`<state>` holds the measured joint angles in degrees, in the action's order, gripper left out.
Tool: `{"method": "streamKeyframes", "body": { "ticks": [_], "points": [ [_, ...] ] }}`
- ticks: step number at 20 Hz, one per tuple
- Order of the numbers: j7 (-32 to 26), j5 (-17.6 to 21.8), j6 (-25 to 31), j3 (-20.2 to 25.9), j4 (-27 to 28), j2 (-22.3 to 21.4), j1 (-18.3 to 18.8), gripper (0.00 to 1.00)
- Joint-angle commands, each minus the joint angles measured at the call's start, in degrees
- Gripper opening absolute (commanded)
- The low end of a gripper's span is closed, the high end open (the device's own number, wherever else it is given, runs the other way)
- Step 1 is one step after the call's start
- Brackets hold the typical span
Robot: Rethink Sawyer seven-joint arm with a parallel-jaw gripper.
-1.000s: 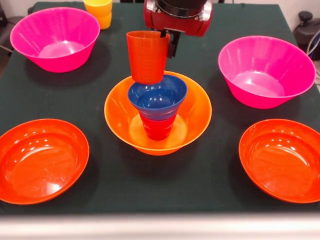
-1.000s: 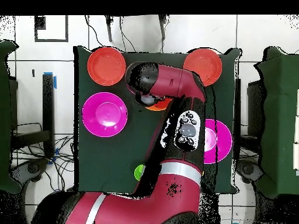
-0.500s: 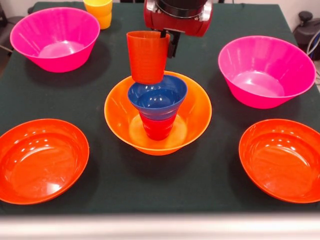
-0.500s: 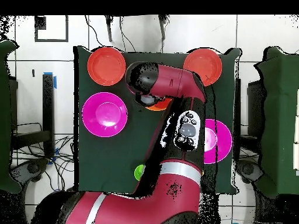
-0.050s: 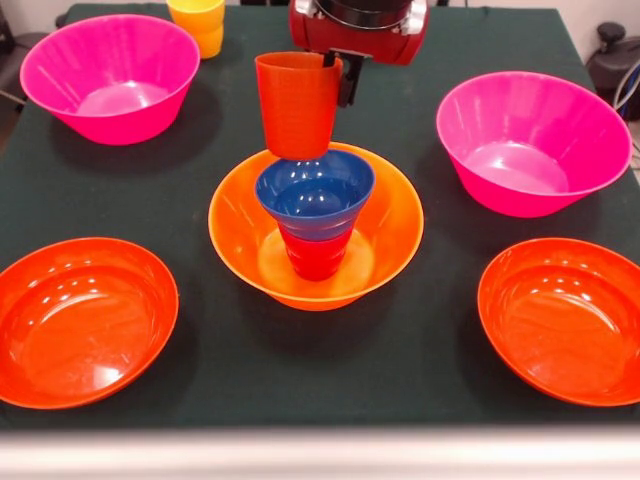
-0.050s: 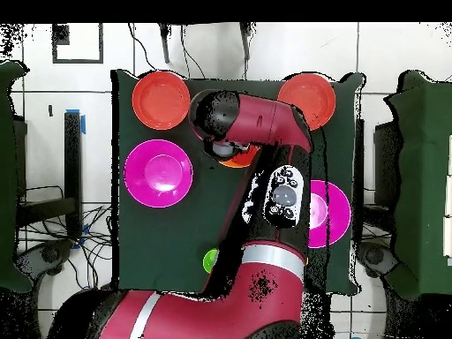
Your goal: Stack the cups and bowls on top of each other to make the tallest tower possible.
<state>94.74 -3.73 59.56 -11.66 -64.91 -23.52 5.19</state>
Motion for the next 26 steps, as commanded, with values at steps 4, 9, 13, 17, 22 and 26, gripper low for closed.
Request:
{"method": "streamKeyframes", "body": {
  "ticks": [4, 9, 13, 17, 22, 26],
  "points": [
    [7.4, -0.4, 4.9, 4.0, 3.6, 0.4, -0.4, 0.00],
    [7.0, -0.3, 6.0, 4.0, 5.9, 1.3, 0.1, 0.00],
    [7.1, -0.4, 7.3, 4.0, 7.2, 1.6, 0.0, 0.00],
    [7.6, -0.5, 7.2, 4.0, 8.1, 2.4, 0.0, 0.00],
    [8.2, -0.7, 7.3, 4.0, 7.9, 2.4, -0.4, 0.00],
    [8.9, -0.8, 7.2, 3.9, 8.5, 2.9, -0.8, 0.00]
  ]
}}
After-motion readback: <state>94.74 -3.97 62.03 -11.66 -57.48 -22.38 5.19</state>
